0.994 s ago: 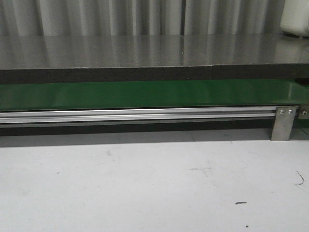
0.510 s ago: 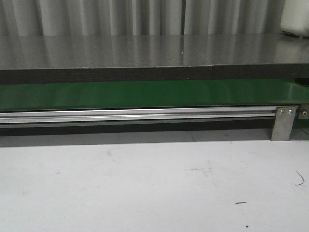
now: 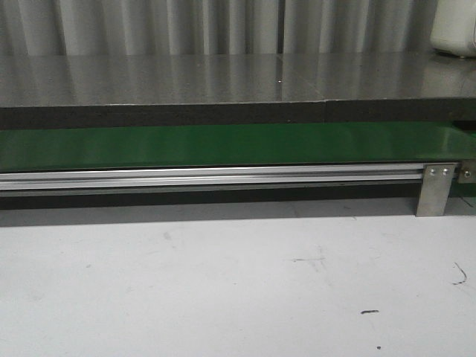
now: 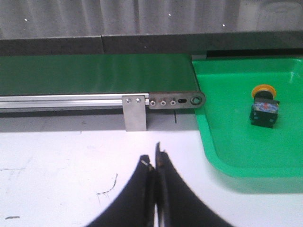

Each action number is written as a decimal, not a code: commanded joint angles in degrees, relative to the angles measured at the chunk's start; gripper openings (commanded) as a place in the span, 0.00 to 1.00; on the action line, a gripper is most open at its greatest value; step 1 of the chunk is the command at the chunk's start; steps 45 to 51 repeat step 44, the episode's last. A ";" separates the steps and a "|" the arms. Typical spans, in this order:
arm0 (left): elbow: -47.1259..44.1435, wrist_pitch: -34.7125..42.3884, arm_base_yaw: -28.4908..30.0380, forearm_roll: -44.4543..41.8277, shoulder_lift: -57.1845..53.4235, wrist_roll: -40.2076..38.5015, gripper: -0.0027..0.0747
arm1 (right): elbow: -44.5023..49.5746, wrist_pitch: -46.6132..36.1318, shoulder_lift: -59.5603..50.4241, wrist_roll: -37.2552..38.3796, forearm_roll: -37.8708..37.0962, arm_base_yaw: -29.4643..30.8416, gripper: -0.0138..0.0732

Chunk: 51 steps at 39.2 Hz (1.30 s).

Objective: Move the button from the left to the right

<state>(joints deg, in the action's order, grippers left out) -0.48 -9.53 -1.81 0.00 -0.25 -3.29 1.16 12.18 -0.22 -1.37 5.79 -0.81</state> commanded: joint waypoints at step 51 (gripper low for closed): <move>-1.68 5.23 -0.43 0.00 -1.04 -0.56 0.01 | -0.09 -2.14 -1.37 -0.30 0.23 0.94 0.08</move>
